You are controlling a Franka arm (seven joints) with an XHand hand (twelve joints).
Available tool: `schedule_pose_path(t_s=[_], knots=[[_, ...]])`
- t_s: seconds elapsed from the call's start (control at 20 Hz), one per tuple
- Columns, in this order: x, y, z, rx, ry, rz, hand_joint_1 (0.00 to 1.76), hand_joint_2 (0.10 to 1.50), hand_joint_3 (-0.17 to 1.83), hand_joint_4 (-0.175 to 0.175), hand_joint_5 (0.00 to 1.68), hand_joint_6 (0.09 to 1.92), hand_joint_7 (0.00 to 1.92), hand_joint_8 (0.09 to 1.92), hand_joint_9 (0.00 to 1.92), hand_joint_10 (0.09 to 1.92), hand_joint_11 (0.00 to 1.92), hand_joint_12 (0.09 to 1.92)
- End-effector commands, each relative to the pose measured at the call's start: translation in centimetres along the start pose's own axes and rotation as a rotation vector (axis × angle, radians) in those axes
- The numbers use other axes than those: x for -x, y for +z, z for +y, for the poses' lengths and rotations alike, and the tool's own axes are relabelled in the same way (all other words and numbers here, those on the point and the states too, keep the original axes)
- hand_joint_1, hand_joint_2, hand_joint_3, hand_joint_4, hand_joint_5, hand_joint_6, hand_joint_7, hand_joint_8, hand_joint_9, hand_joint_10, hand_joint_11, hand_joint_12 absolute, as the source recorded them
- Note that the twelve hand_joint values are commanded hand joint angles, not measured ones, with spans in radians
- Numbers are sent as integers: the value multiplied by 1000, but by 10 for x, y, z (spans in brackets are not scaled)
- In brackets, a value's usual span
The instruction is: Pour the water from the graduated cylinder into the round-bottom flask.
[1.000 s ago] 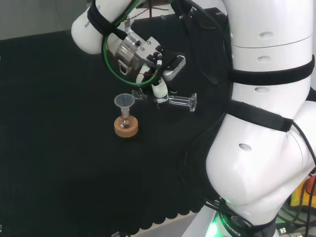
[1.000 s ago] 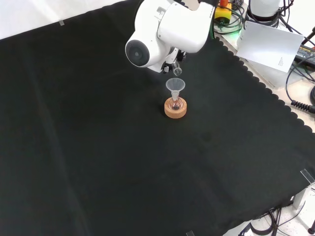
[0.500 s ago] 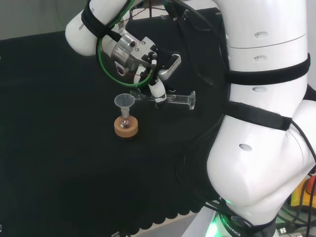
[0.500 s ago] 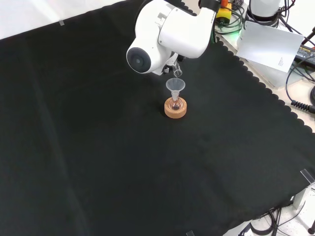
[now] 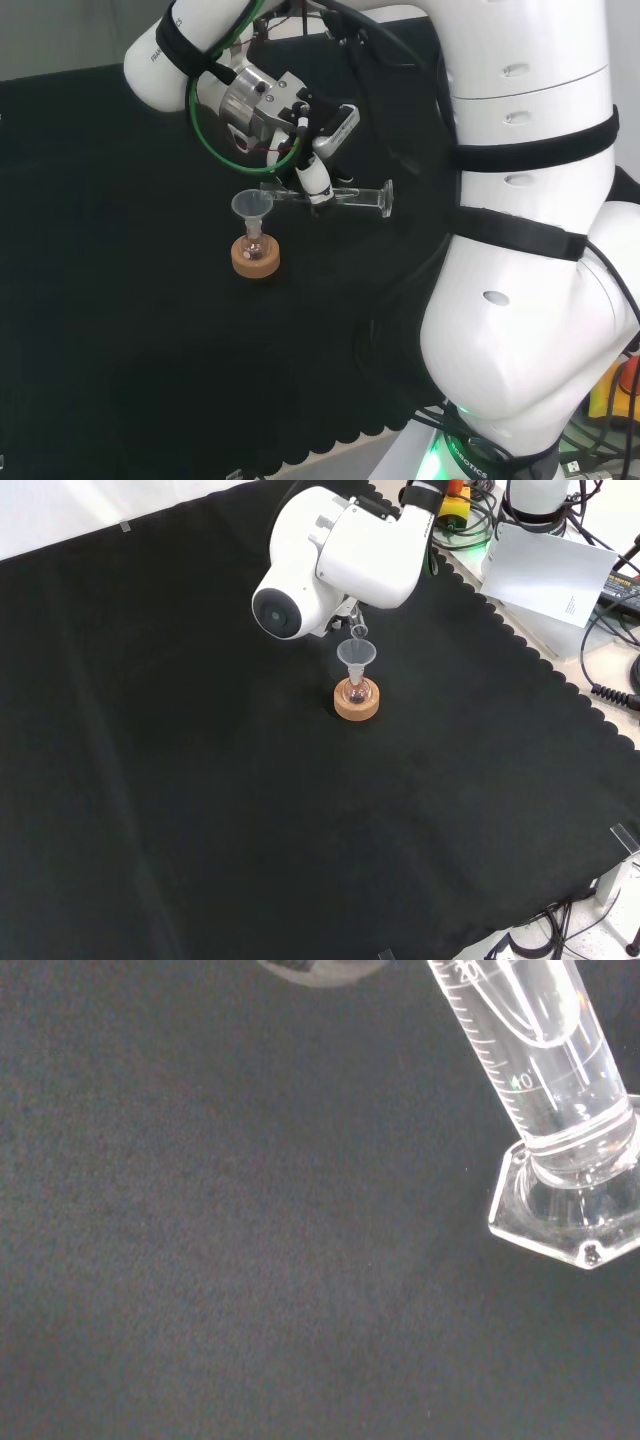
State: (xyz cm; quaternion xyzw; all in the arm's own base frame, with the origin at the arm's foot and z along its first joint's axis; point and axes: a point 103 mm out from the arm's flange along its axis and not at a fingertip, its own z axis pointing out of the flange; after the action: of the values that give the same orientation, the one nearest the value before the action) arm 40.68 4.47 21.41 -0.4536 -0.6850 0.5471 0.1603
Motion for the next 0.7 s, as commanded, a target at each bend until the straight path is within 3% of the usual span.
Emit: schedule_pose_path(t_s=[0.05, 0.7], knots=[[0, -2, -1, -33, 18, 0, 1155, 1119, -3, -175, 989, 995, 1247, 360, 1450, 87, 1249, 744], [-1, -8, -4, -73, 59, -19, 1154, 1120, -2, -175, 987, 999, 1252, 355, 1452, 87, 1255, 742]])
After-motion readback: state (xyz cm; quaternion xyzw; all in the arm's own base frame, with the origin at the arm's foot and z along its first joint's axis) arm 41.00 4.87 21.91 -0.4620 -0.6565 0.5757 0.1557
